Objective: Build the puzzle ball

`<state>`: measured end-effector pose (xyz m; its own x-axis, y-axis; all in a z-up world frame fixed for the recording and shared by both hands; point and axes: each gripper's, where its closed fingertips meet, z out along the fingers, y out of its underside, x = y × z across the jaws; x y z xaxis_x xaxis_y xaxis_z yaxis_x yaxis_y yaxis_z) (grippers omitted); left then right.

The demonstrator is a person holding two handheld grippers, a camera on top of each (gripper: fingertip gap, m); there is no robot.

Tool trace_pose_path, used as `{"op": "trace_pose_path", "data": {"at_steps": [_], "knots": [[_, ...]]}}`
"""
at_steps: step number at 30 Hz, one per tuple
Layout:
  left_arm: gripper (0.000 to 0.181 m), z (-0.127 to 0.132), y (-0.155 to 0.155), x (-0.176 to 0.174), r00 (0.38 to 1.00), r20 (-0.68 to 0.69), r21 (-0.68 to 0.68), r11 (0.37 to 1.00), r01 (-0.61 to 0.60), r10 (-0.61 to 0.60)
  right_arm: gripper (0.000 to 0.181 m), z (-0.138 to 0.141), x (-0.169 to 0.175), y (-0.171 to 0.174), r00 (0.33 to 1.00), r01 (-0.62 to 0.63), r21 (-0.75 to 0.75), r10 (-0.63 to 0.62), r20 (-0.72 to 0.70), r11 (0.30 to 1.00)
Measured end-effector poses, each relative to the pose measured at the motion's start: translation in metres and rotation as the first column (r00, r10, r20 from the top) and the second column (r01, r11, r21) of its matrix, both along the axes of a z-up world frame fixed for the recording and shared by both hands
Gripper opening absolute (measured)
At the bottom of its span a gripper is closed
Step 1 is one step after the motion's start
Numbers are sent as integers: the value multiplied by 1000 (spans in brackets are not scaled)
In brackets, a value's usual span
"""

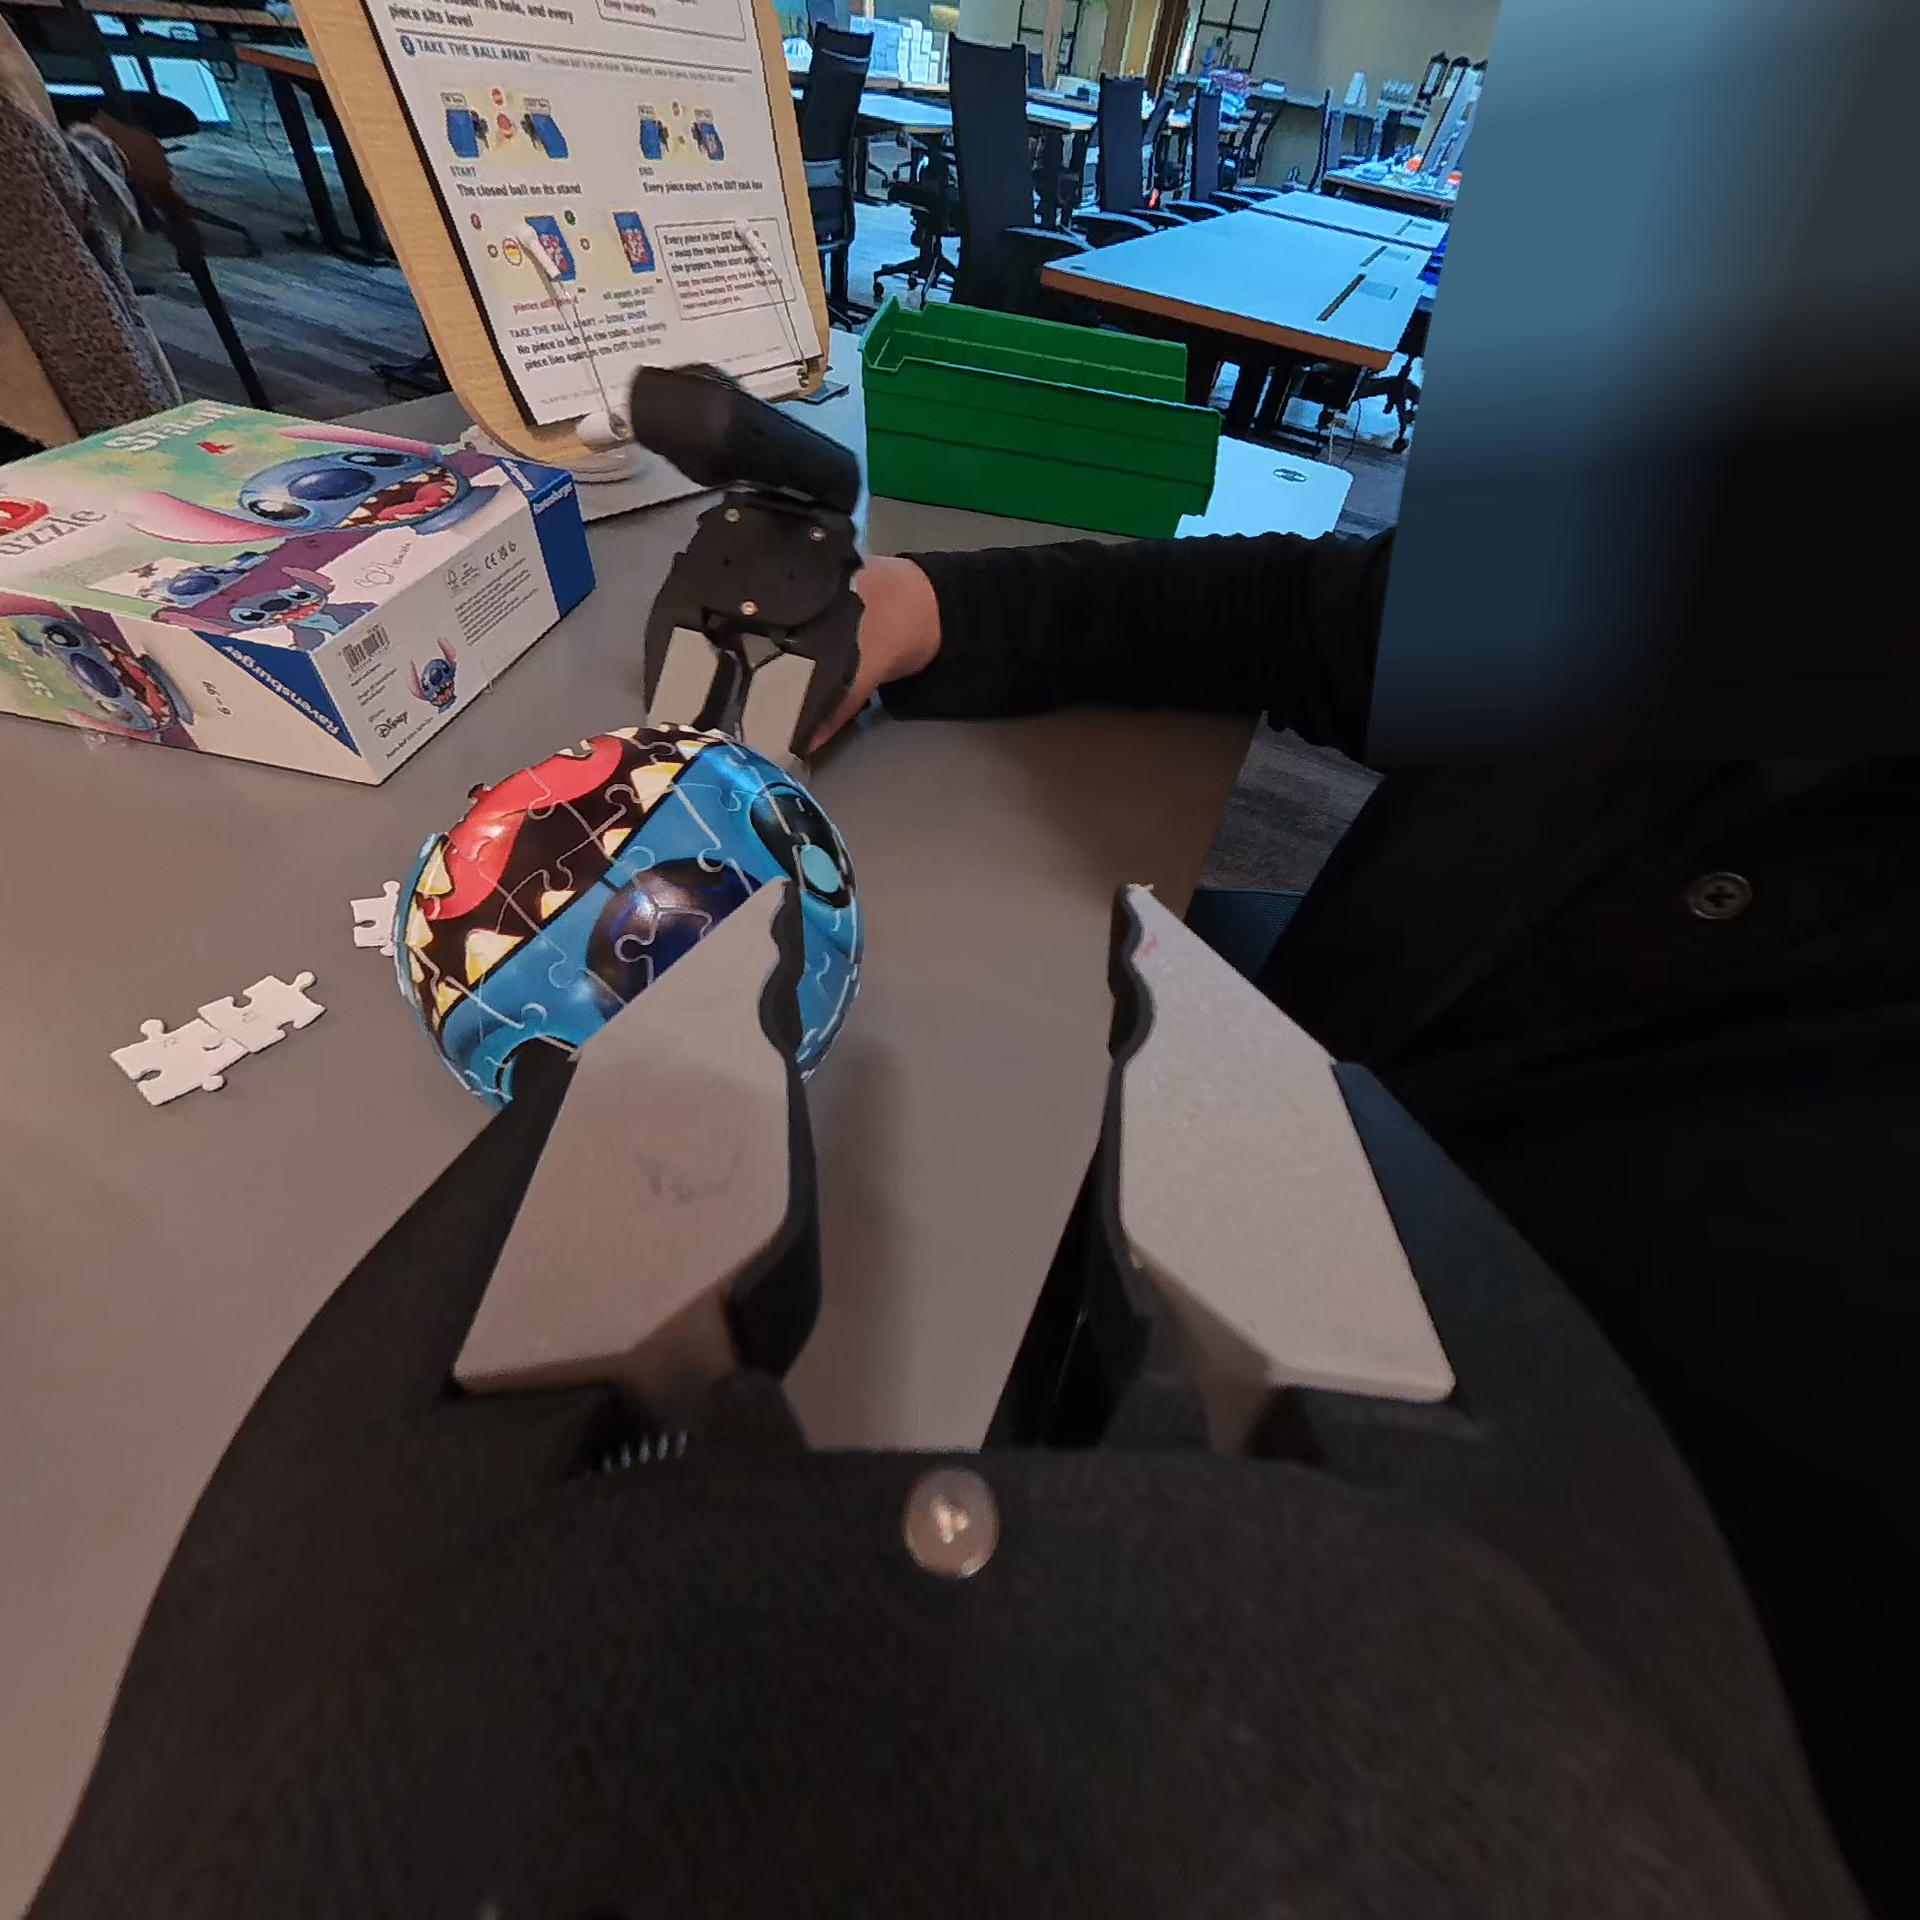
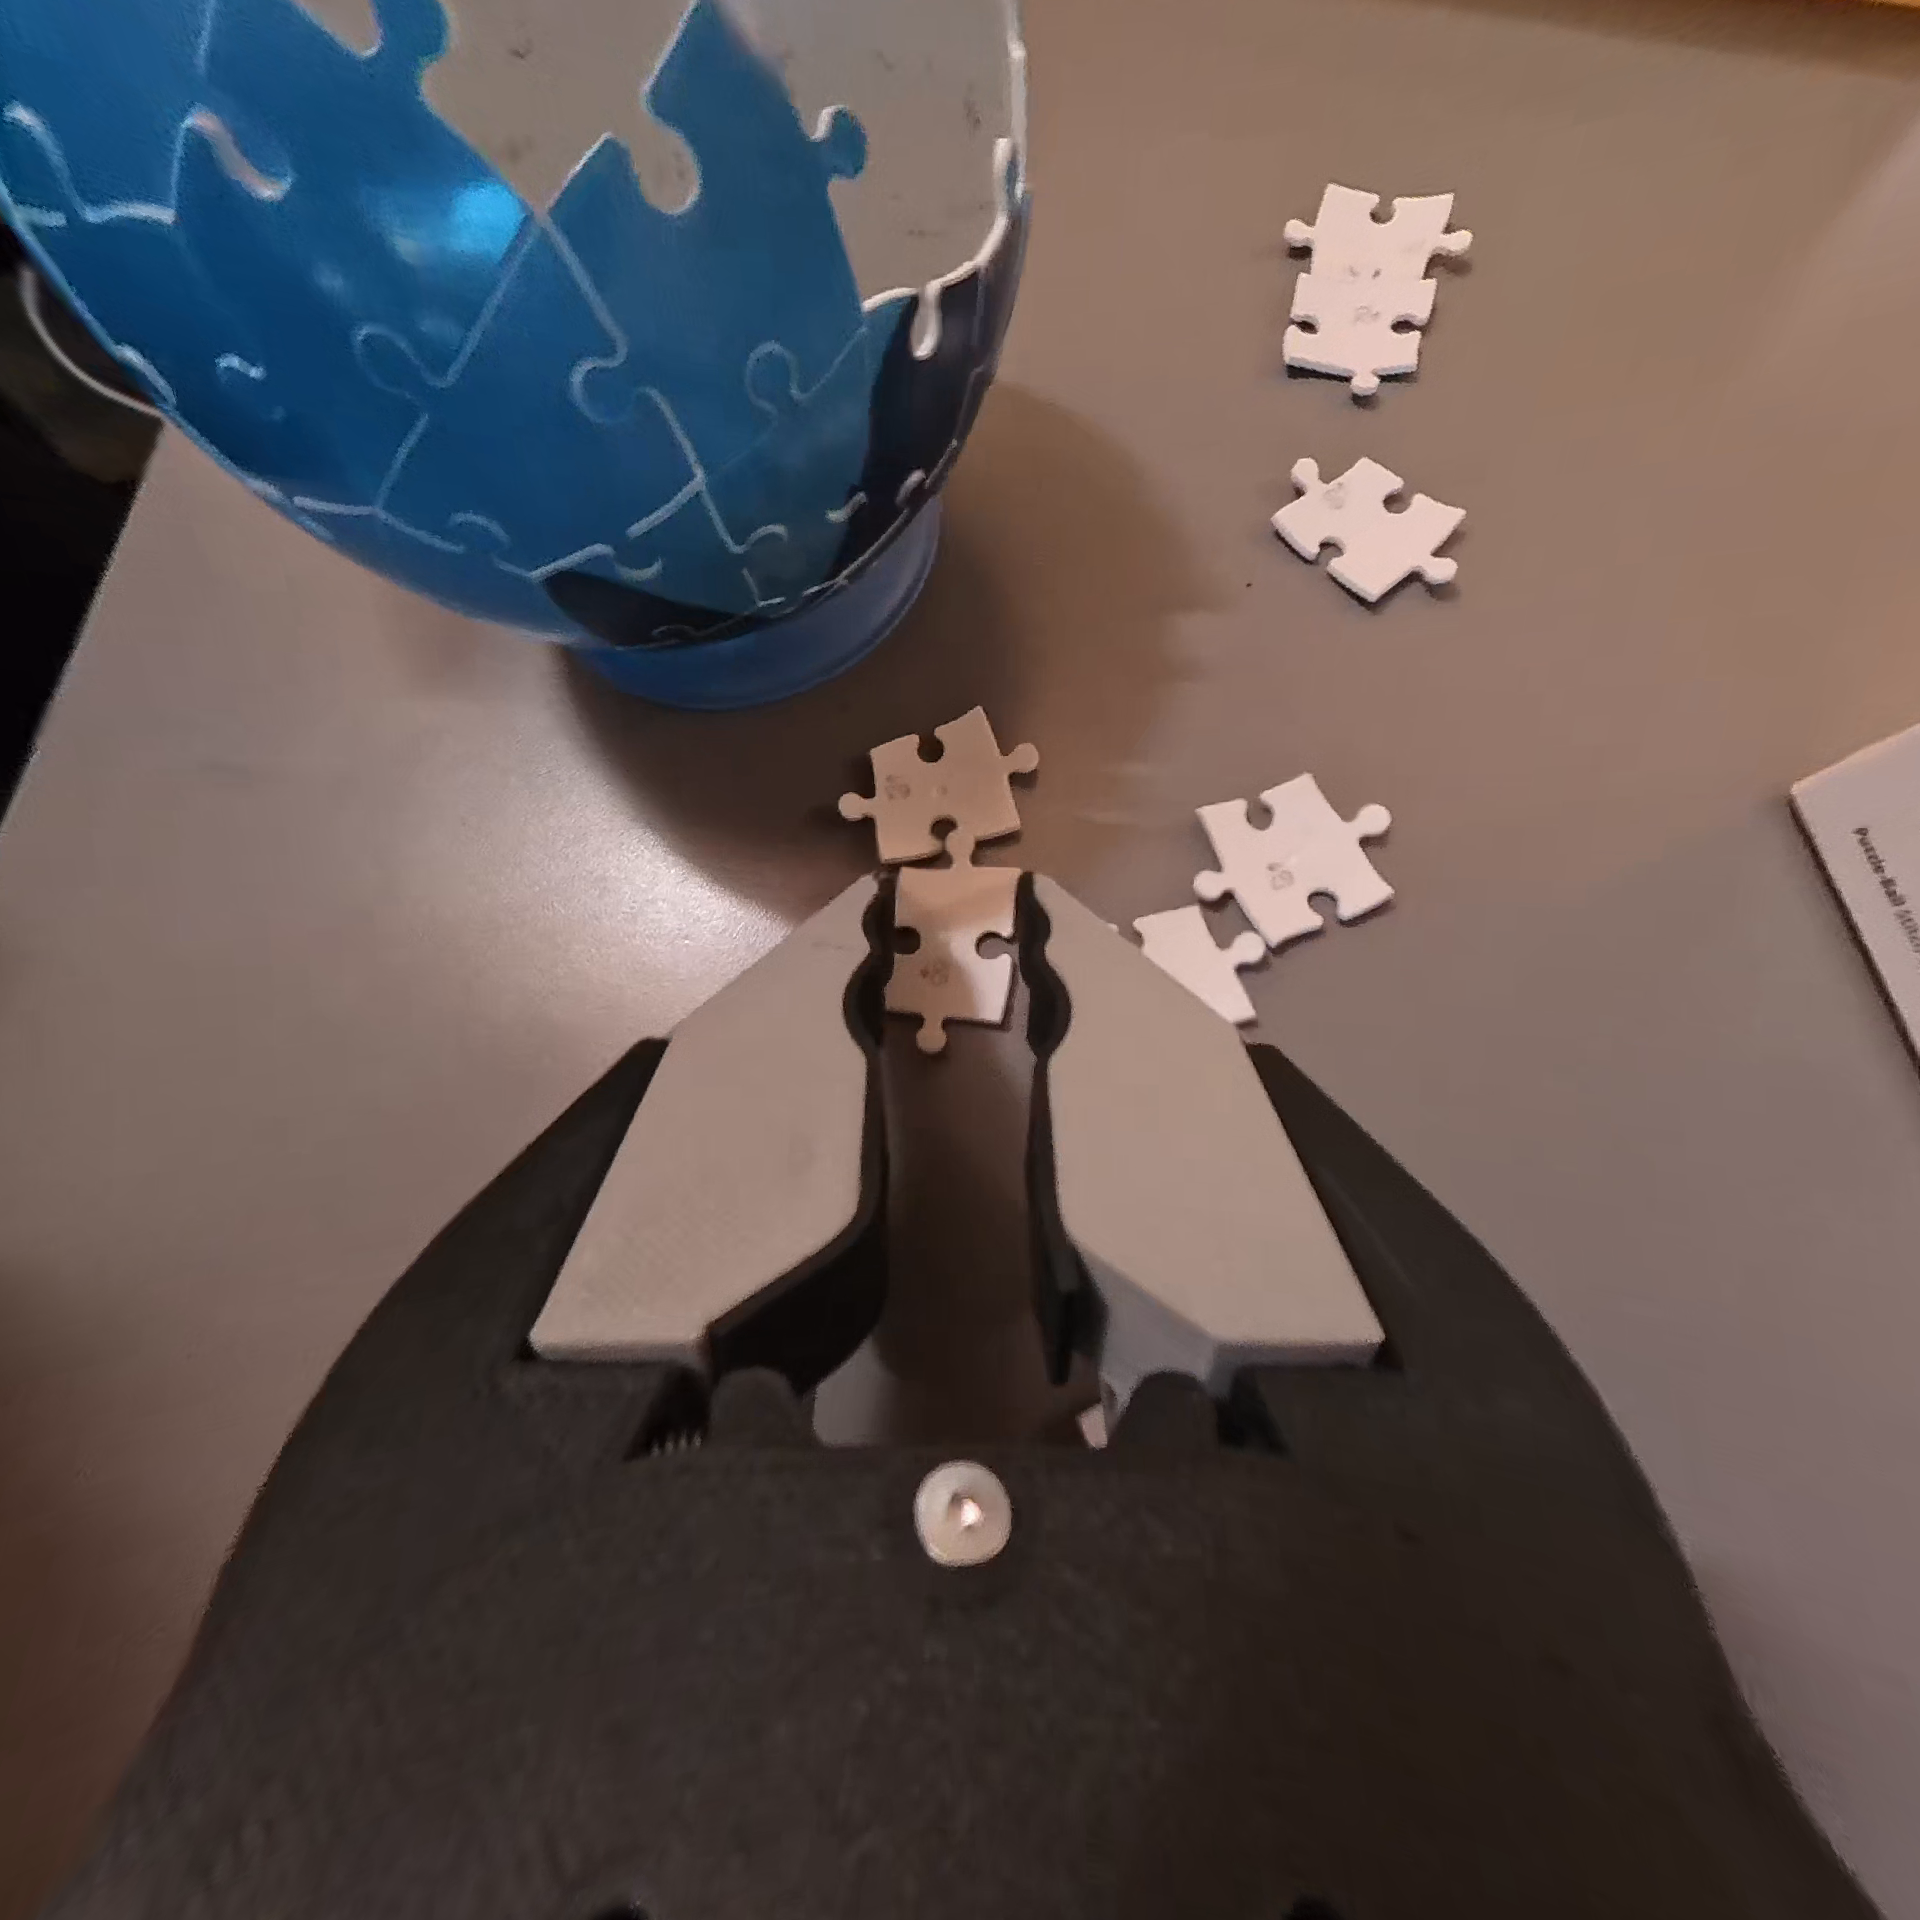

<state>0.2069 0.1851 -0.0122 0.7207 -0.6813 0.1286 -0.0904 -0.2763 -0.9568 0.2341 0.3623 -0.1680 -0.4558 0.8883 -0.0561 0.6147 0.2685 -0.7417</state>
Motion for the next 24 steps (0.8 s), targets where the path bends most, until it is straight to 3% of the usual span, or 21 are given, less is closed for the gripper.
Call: {"op": "trace_pose_path", "data": {"at_steps": [5, 8, 13, 19, 24], "knots": [[57, 2, 2, -1, 1000, 11, 6, 1000, -3, 3, 20, 5, 5, 2, 999, -10, 103, 14, -44, 995], [56, 4, 5, -2, 1000, -2, 26, 1000, -8, 8, 20, 23, 8, 8, 996, 16, 45, -12, -84, 999], [45, 27, 16, -6, 990, -137, 161, 987, -20, 42, 20, 87, 7, 12, 976, 16, -132, -44, -214, 991], [39, 37, 57, -3, 907, -414, 286, 957, 49, 77, 20, 173, -5, -19, 934, -136, -243, 42, -356, 960], [37, 43, 96, 0, 833, -534, 381, 921, 80, 148, 20, 206, -15, -60, 909, -279, -337, 134, -395, 899]]}}
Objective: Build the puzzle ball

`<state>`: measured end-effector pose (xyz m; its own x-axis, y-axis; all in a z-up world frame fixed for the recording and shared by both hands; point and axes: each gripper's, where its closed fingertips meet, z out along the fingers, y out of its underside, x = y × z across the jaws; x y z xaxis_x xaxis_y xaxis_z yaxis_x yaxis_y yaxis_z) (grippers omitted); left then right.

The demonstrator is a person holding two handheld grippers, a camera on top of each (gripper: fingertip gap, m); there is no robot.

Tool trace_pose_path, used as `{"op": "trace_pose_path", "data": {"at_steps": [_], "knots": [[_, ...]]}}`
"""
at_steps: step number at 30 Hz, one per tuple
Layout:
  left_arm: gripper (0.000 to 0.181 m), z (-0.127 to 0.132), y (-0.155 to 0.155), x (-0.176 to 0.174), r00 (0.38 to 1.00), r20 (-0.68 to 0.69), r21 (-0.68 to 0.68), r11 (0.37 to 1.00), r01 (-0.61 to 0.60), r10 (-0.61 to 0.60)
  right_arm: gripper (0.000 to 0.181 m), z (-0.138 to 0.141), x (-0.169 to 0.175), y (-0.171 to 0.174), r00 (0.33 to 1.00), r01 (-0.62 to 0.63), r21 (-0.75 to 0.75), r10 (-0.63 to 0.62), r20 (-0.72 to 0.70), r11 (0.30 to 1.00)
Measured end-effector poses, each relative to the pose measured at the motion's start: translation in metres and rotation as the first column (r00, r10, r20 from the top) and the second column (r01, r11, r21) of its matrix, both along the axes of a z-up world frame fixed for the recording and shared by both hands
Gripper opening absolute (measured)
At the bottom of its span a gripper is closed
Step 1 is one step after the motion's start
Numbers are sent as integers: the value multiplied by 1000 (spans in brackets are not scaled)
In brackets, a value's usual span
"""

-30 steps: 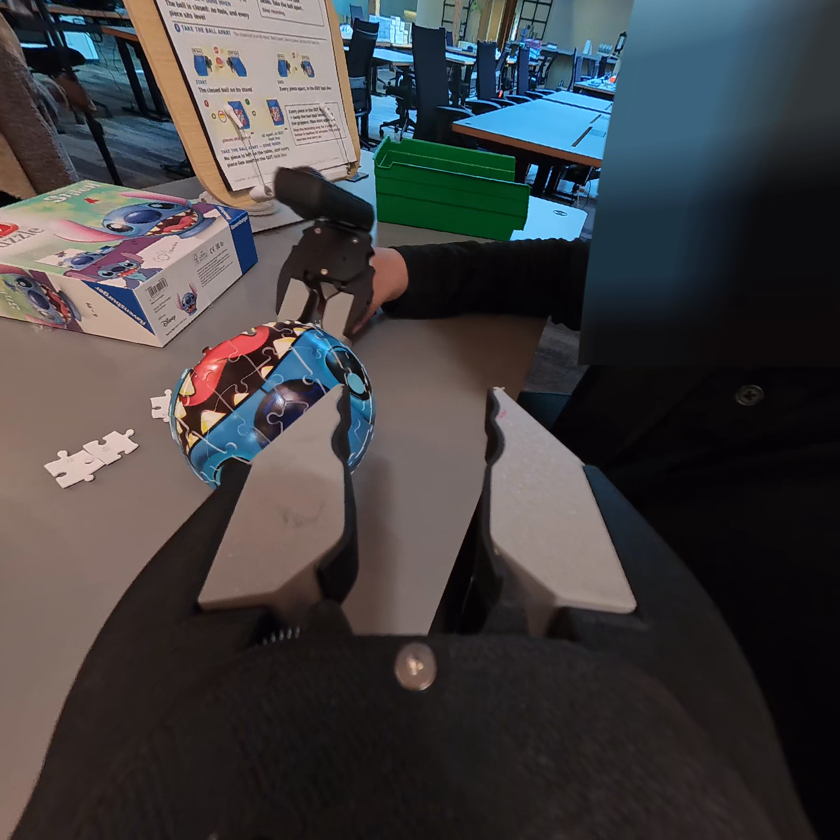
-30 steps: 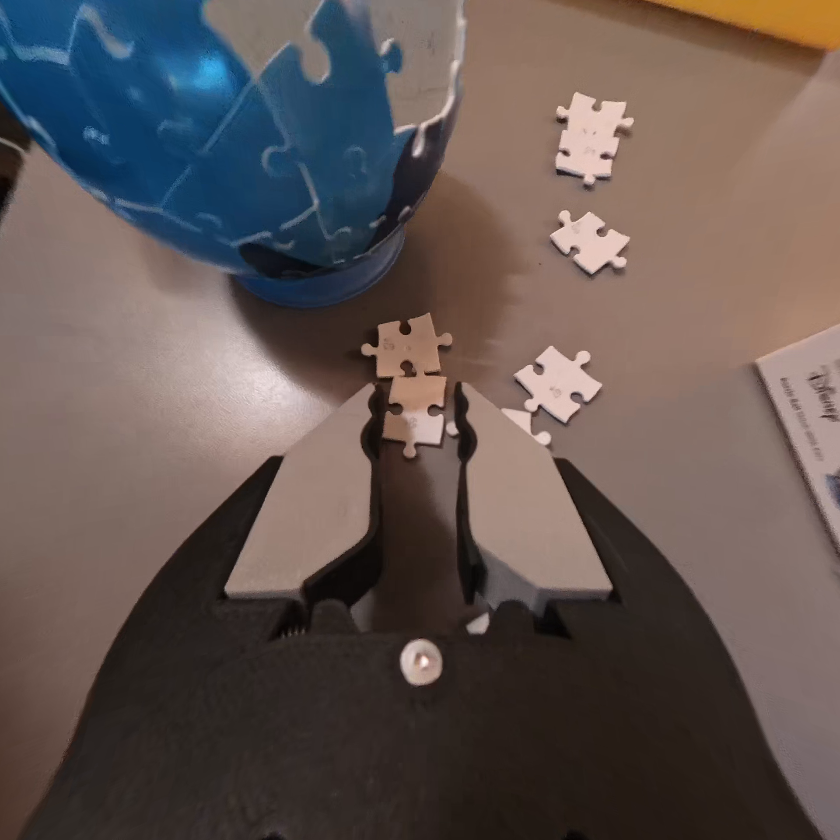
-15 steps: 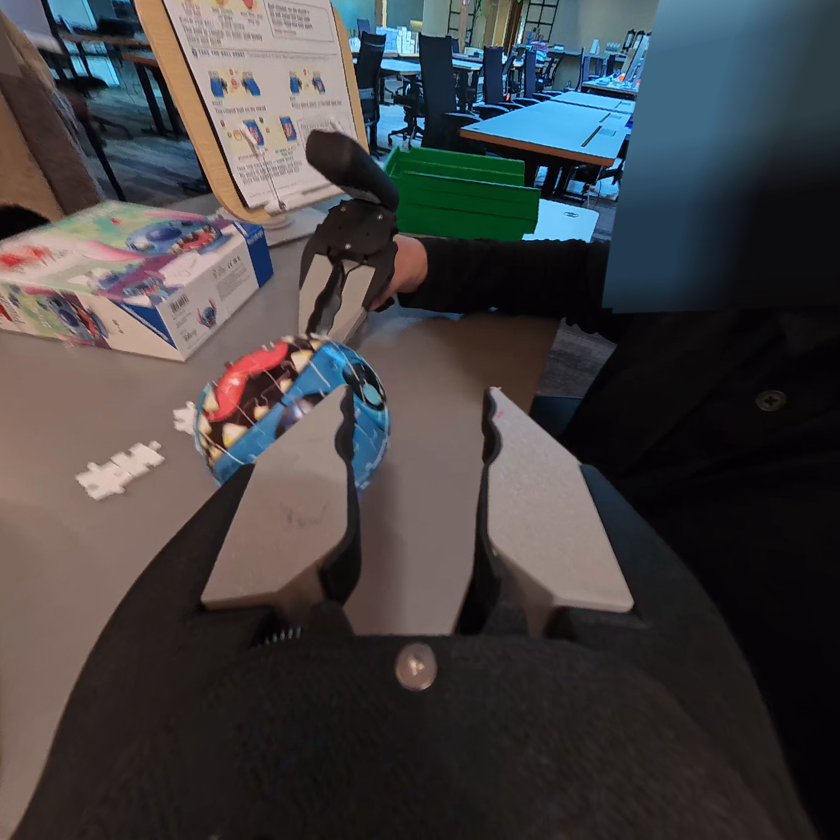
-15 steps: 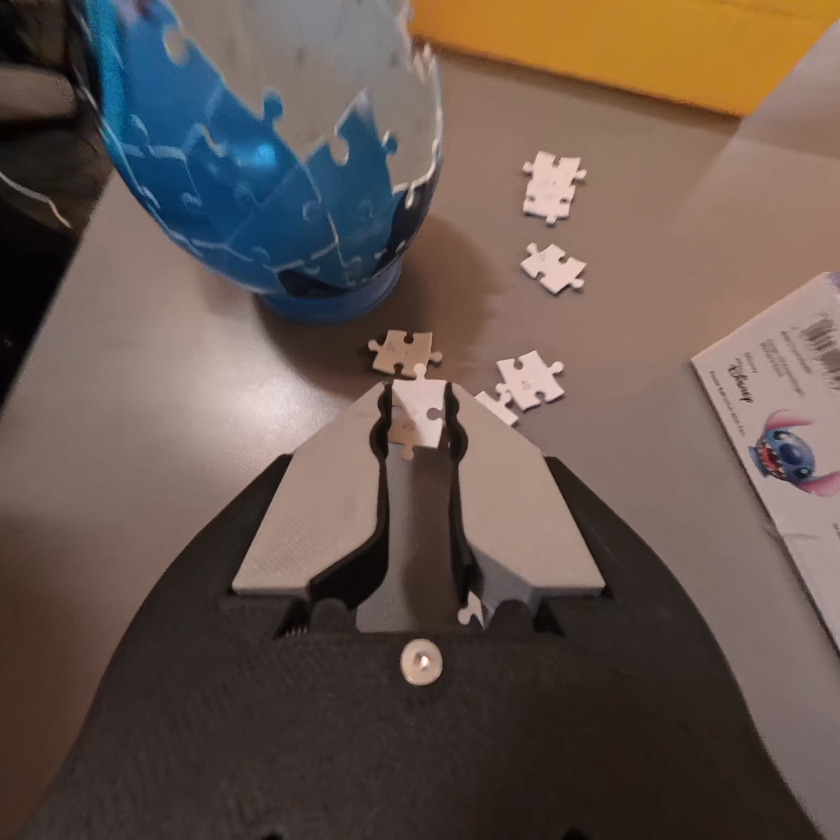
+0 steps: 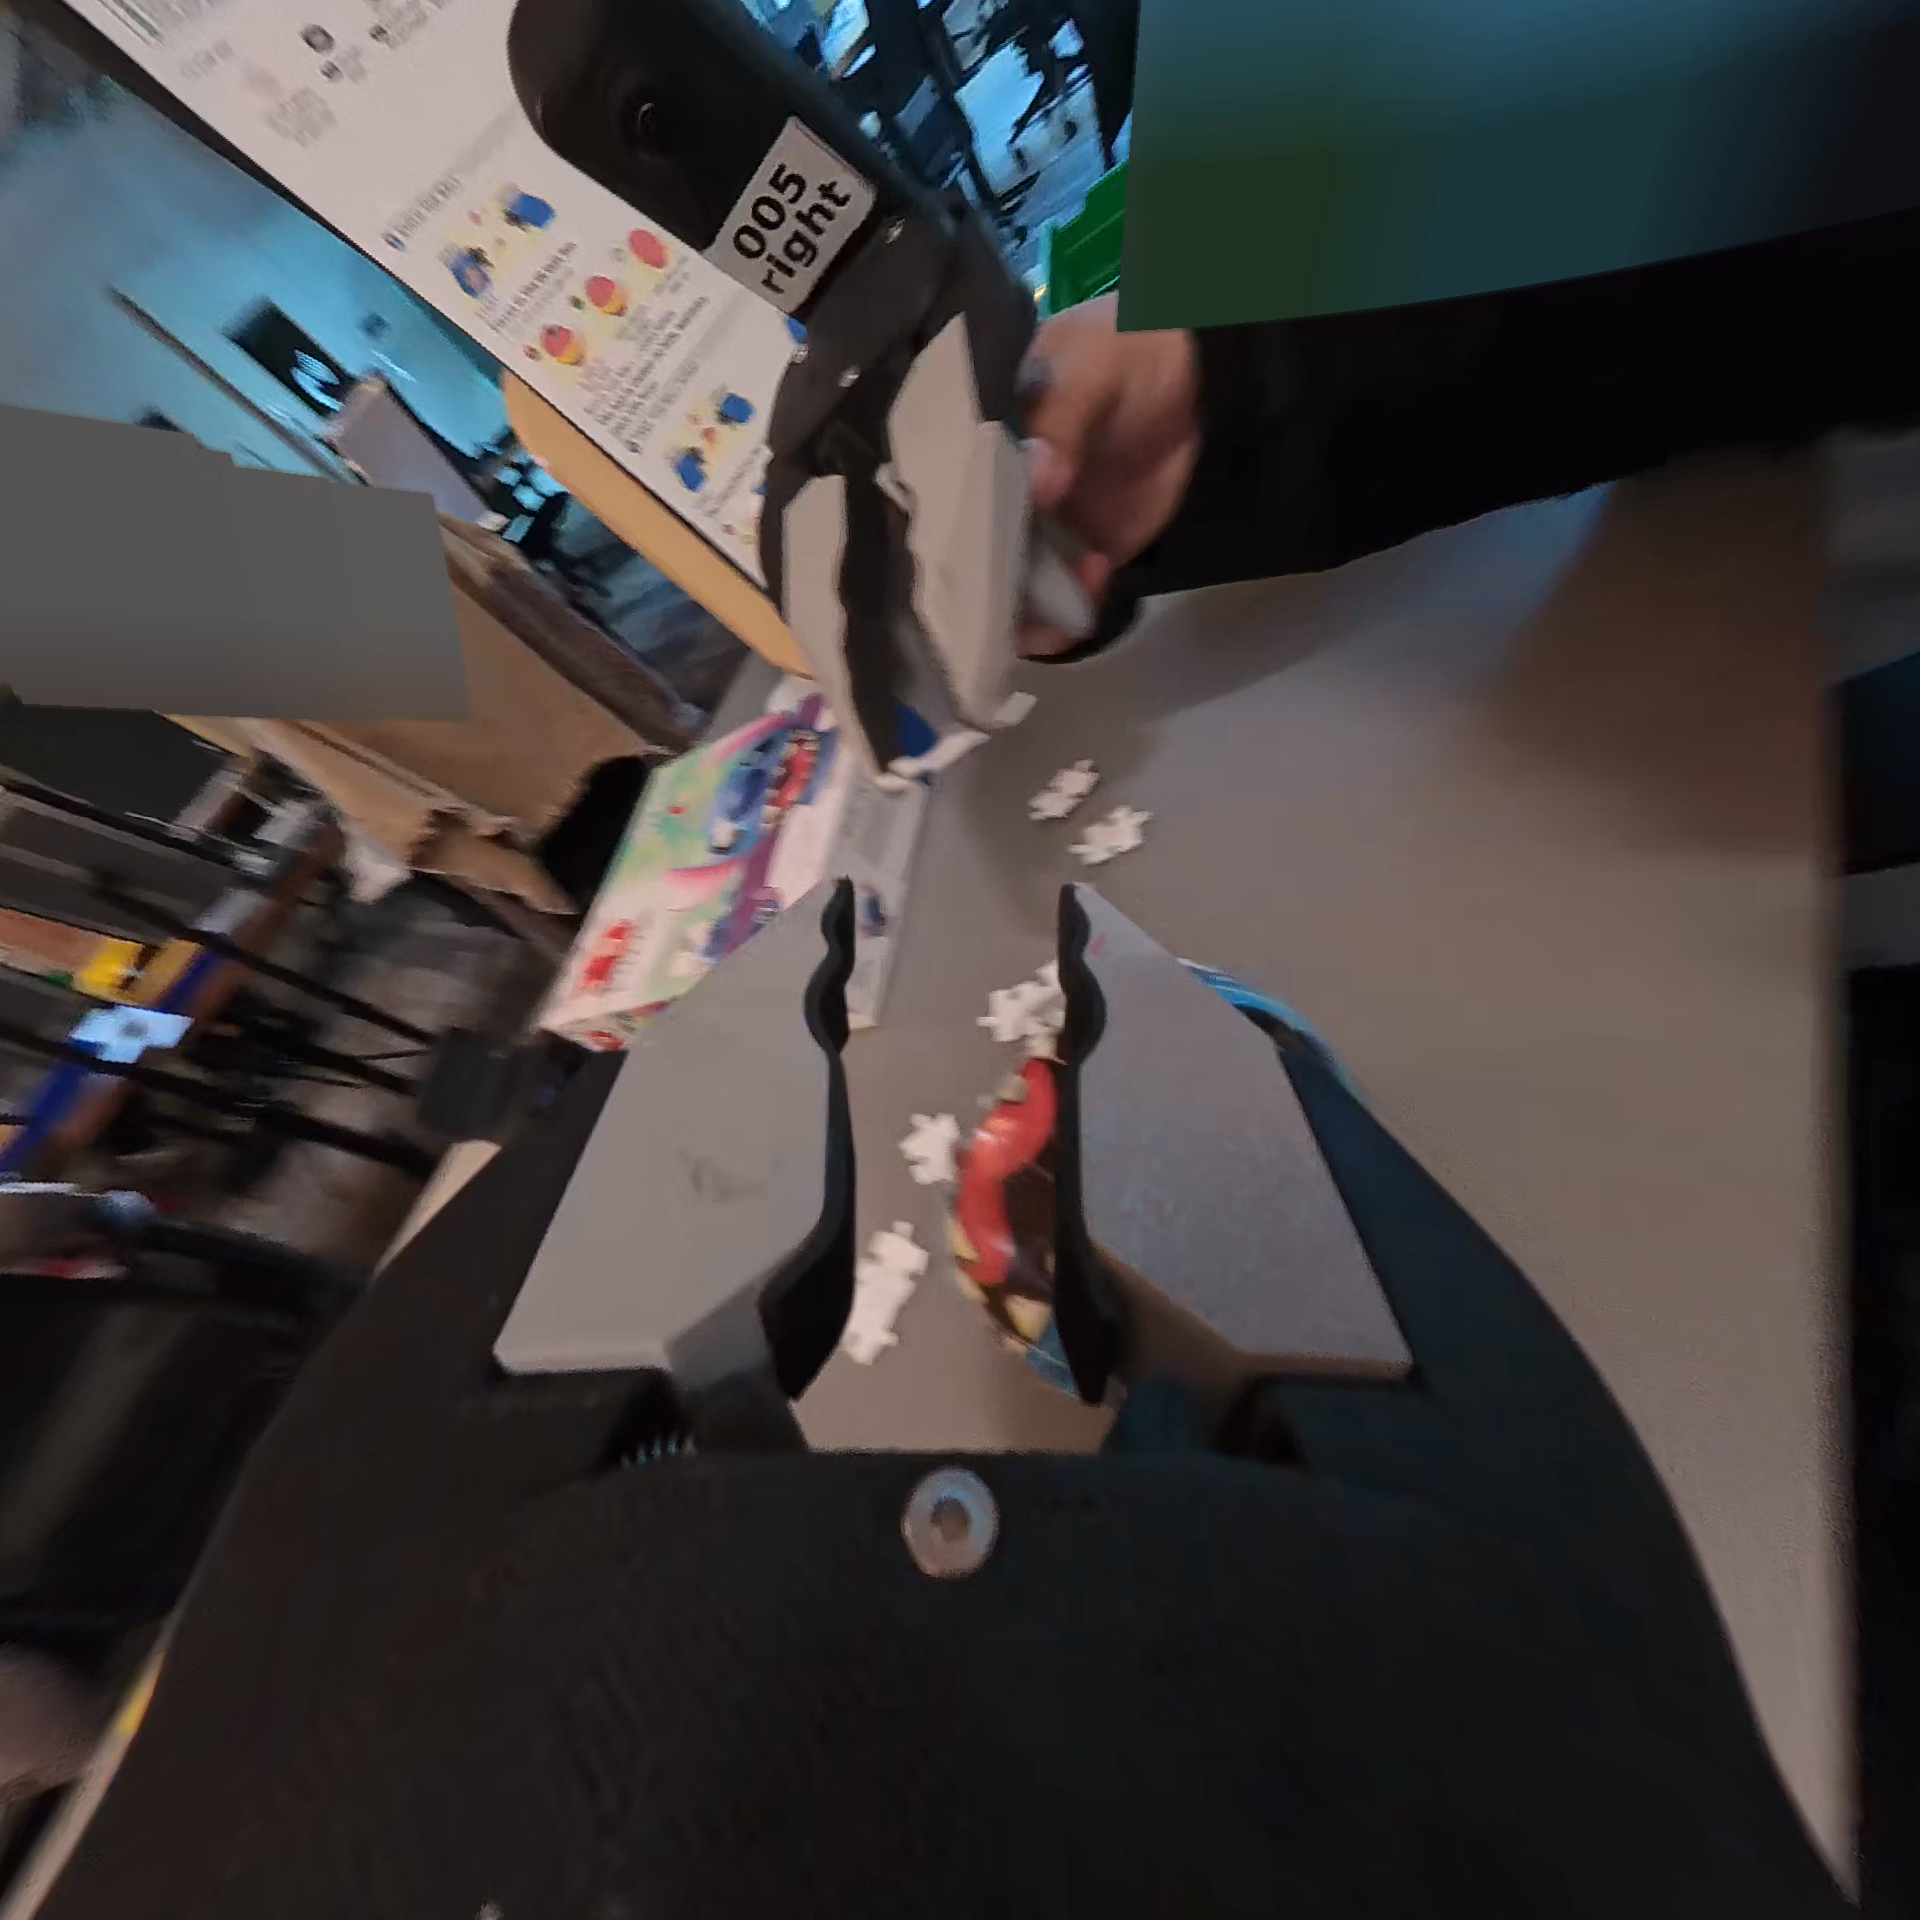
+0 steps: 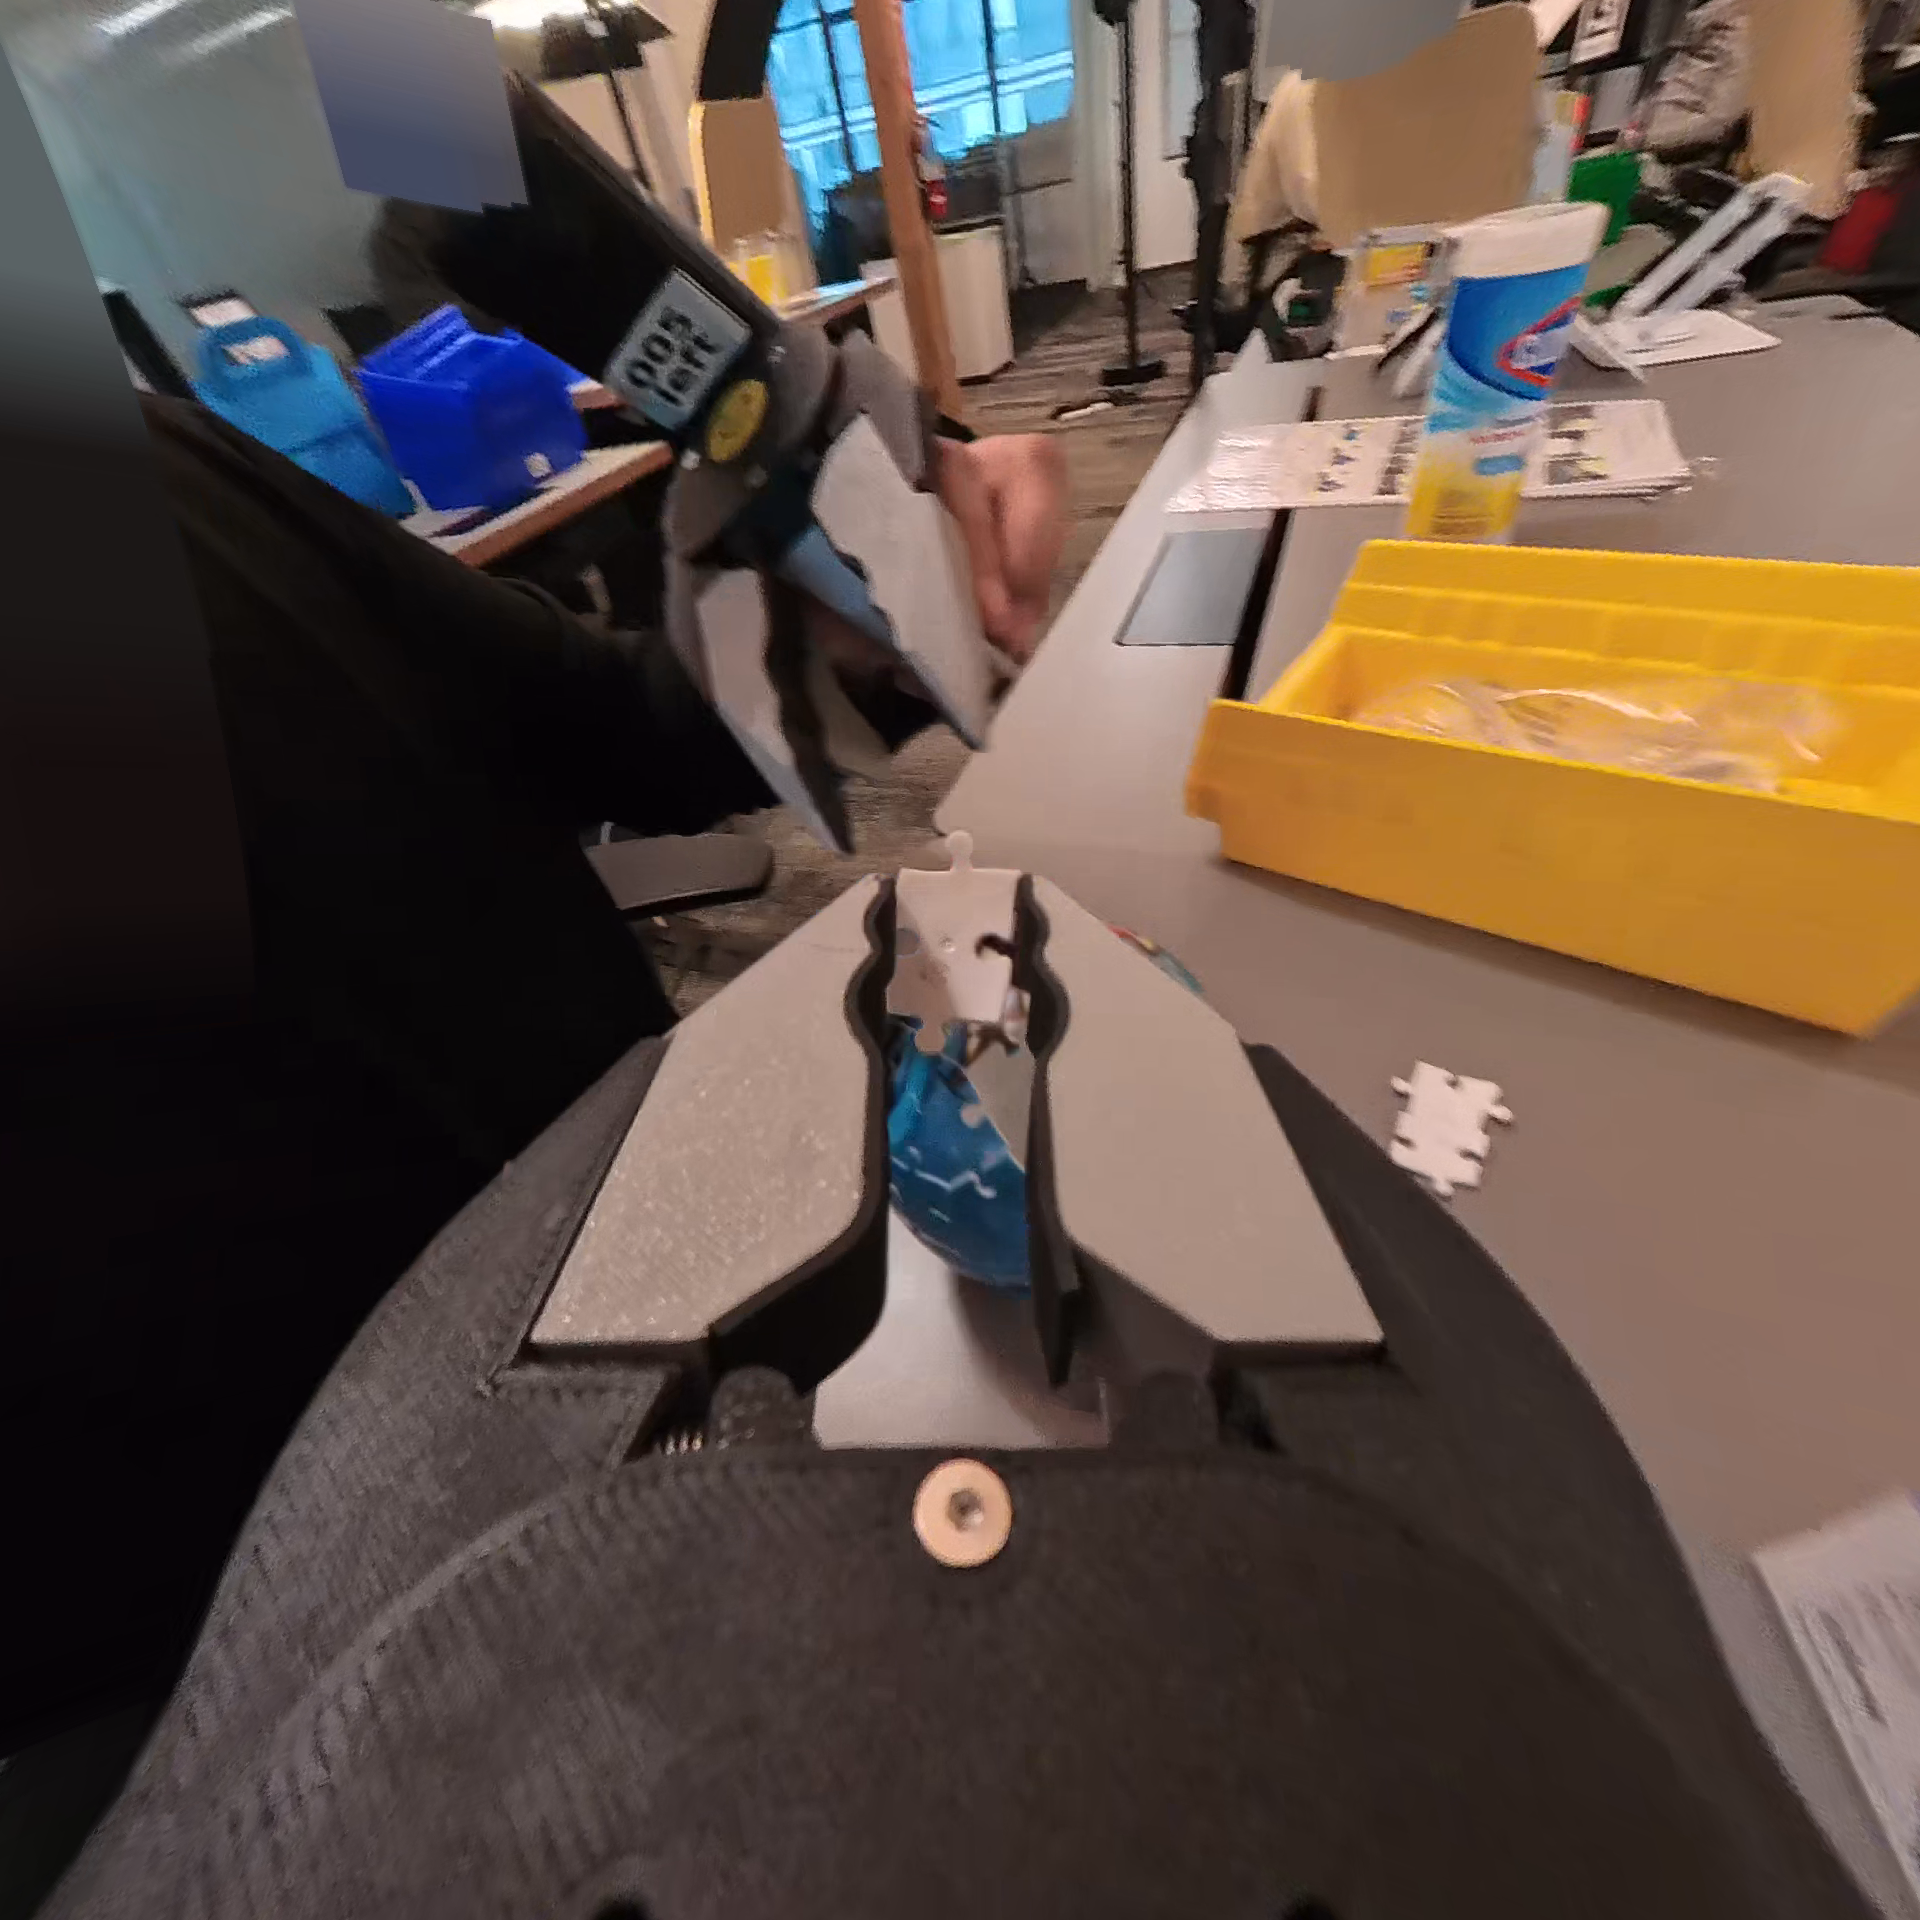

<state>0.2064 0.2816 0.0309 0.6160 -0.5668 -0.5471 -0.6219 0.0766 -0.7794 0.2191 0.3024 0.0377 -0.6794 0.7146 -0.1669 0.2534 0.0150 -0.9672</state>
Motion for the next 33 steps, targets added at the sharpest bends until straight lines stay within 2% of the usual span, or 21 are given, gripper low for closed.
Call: {"op": "trace_pose_path", "data": {"at_steps": [3, 15, 33], "knots": [[37, -4, 10, 3, 999, -33, 23, 1000, -2, 3, 20, -4, -1, -15, 999, -37, 32, 37, 6, 999], [37, -12, 5, 8, 999, -5, 26, 999, 35, -35, 20, -11, -7, -32, 996, -92, 52, 91, 26, 994], [38, -10, -3, 11, 997, -14, 37, 996, 79, -79, 20, -16, -18, -34, 996, -88, 56, 86, 37, 995]]}}
